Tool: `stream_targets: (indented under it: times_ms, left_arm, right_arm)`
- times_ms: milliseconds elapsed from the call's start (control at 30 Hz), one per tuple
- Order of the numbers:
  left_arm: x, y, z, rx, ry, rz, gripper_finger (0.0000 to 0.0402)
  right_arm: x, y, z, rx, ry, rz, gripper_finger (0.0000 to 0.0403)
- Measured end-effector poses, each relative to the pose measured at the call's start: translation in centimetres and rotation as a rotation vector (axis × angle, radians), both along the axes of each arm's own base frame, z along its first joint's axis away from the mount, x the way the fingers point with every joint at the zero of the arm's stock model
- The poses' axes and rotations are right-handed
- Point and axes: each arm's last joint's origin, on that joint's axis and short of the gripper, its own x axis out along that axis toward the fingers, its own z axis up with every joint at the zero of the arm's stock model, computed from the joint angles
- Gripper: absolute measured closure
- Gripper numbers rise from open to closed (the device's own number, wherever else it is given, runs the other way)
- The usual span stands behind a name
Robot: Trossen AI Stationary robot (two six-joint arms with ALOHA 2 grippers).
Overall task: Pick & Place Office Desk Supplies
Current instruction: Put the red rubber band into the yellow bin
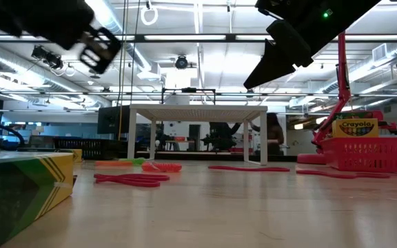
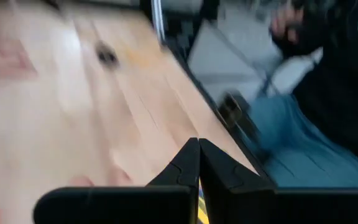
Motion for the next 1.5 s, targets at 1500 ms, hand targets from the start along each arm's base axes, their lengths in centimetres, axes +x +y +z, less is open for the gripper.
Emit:
stream_targets:
  times_ms: [1500]
  left_arm:
    - [-0.8,9.6,-0.9,0.049,-0.434,0.532,0.0389]
  right_arm:
    - [1.2,-0.3,0.2,0.273,-0.009,0.176,0.0391]
